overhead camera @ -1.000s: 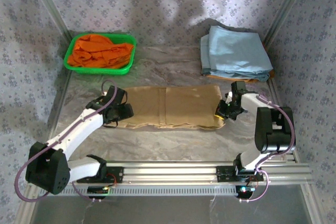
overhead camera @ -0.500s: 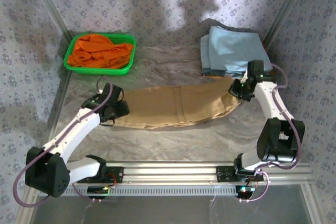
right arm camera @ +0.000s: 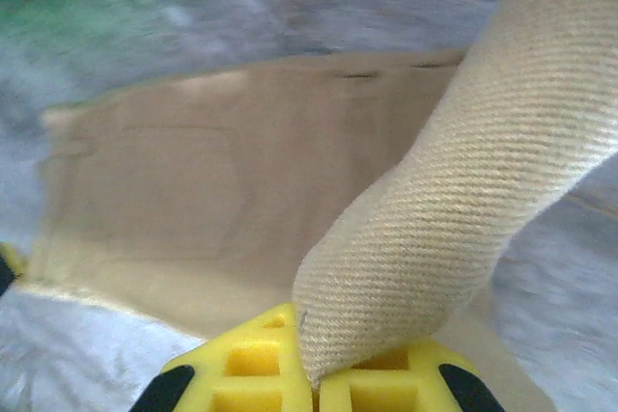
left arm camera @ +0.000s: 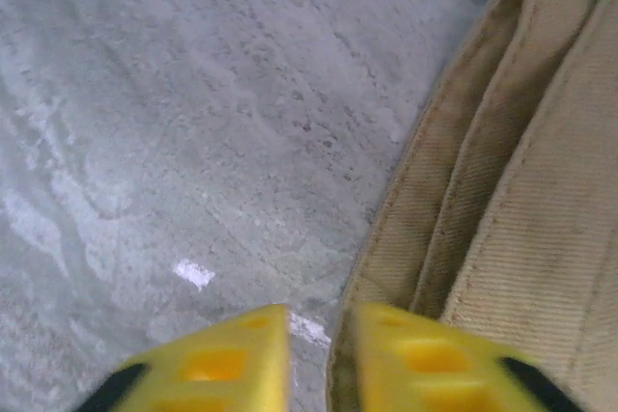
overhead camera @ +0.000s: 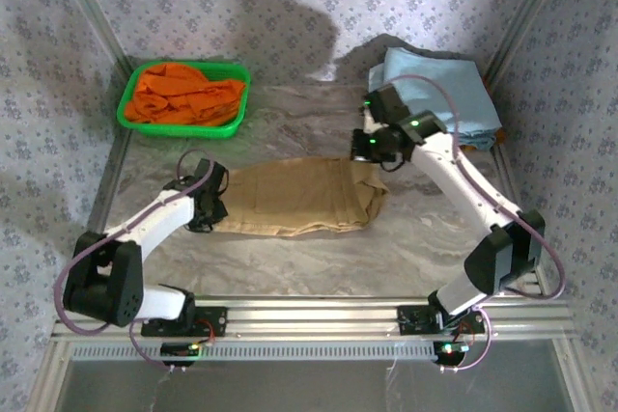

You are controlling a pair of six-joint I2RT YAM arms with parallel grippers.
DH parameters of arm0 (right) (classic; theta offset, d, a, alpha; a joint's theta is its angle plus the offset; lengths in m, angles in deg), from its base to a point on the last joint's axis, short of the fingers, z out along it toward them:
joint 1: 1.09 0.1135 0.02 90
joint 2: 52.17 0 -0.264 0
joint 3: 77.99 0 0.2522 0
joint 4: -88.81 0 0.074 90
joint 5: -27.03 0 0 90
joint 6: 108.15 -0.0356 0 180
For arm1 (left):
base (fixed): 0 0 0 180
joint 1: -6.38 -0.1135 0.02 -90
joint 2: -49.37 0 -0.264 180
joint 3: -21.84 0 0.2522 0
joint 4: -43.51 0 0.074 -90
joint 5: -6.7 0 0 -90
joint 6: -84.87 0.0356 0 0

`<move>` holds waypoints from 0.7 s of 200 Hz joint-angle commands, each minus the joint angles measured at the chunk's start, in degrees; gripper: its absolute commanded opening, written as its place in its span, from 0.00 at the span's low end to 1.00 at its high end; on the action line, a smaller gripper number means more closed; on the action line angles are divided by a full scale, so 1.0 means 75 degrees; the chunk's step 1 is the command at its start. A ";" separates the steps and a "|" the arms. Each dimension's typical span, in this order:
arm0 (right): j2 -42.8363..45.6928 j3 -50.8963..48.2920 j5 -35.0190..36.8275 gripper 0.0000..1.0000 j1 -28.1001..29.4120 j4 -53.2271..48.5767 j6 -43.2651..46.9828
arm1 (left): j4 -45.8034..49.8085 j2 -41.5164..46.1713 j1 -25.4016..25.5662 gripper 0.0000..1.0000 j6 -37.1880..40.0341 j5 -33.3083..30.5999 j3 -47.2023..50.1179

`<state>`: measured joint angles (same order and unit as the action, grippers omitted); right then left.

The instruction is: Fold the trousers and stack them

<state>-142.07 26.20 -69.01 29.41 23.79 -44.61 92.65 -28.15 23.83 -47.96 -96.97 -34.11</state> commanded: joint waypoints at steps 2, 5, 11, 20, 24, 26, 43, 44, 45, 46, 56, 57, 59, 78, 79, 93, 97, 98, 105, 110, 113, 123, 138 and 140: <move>-0.0737 0.0907 0.0461 0.00 0.1040 -0.0220 -0.0537 | -0.0561 -0.0125 -0.0043 0.13 -0.0134 0.0329 0.0344; -0.0851 0.1040 0.0511 0.00 0.1174 -0.0228 -0.0574 | -0.0617 -0.0136 -0.0042 0.11 -0.0146 0.0378 0.0401; -0.1083 0.1279 0.0596 0.00 0.1432 -0.0243 -0.0644 | -0.0755 -0.0140 -0.0042 0.09 -0.0144 0.0498 0.0503; -0.1420 0.1587 0.0638 0.00 0.1741 -0.0192 -0.0778 | -0.0896 -0.0160 -0.0042 0.06 -0.0143 0.0620 0.0627; -0.1571 0.1711 0.0642 0.00 0.1860 -0.0148 -0.0853 | -0.0952 -0.0171 -0.0042 0.05 -0.0149 0.0656 0.0672; -0.1653 0.1767 0.0636 0.00 0.1935 -0.0128 -0.0893 | -0.0984 -0.0178 -0.0042 0.04 -0.0140 0.0681 0.0693; -0.2320 0.2339 0.0641 0.00 0.2360 -0.0008 -0.1155 | -0.1305 -0.0266 -0.0042 0.00 -0.0110 0.0878 0.0881; -0.2350 0.2371 0.0642 0.00 0.2375 0.0004 -0.1175 | -0.1317 -0.0268 -0.0042 0.00 -0.0106 0.0888 0.0892; -0.2400 0.2399 0.0636 0.00 0.2388 0.0015 -0.1197 | -0.1335 -0.0281 -0.0042 0.00 -0.0110 0.0904 0.0904; -0.2436 0.2424 0.0633 0.00 0.2419 0.0033 -0.1208 | -0.1356 -0.0281 -0.0042 0.00 -0.0106 0.0912 0.0909; -0.2783 0.2734 0.0508 0.00 0.2602 0.0196 -0.1414 | -0.1611 -0.0327 -0.0036 0.00 0.0013 0.1116 0.1010; -0.2833 0.2768 0.0493 0.00 0.2619 0.0194 -0.1433 | -0.1634 -0.0328 -0.0039 0.00 0.0026 0.1141 0.1021; -0.2906 0.2849 0.0476 0.00 0.2655 0.0209 -0.1463 | -0.1667 -0.0328 -0.0041 0.00 0.0041 0.1172 0.1035; -0.3564 0.3561 0.0436 0.00 0.2972 0.0208 -0.1648 | -0.1830 -0.0416 -0.0042 0.00 0.0234 0.1315 0.1084; -0.3593 0.3597 0.0433 0.00 0.2992 0.0211 -0.1656 | -0.1832 -0.0425 -0.0042 0.00 0.0242 0.1329 0.1088; -0.3968 0.3975 0.0339 0.00 0.3161 0.0226 -0.1791 | -0.1877 -0.0458 -0.0042 0.00 0.0391 0.1432 0.1084; -0.4044 0.4052 0.0323 0.00 0.3196 0.0225 -0.1835 | -0.1898 -0.0438 -0.0042 0.00 0.0401 0.1474 0.1101; -0.4061 0.4065 0.0324 0.00 0.3215 0.0231 -0.1837 | -0.1901 -0.0436 -0.0042 0.00 0.0396 0.1479 0.1108; -0.4150 0.4151 0.0304 0.00 0.3260 0.0293 -0.1931 | -0.1936 -0.0394 -0.0042 0.00 0.0373 0.1524 0.1127; -0.4191 0.4172 0.0284 0.00 0.3278 0.0363 -0.2002 | -0.1939 -0.0360 -0.0042 0.00 0.0361 0.1561 0.1133; -0.4210 0.4173 0.0279 0.00 0.3298 0.0413 -0.2037 | -0.1945 -0.0338 -0.0042 0.00 0.0340 0.1575 0.1140; -0.4258 0.4172 0.0282 0.00 0.3307 0.0571 -0.2179 | -0.1931 -0.0275 -0.0042 0.00 0.0280 0.1623 0.1166; -0.4343 0.4200 0.0230 0.00 0.3318 0.0783 -0.2350 | -0.1999 -0.0182 -0.0036 0.00 0.0238 0.1760 0.1238; -0.4356 0.4212 0.0222 0.00 0.3316 0.0802 -0.2368 | -0.1992 -0.0169 -0.0040 0.00 0.0235 0.1772 0.1248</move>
<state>-173.94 54.49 -66.15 53.98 25.77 -58.56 80.36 -29.00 23.20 -46.53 -90.06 -27.19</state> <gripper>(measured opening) 0.072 0.062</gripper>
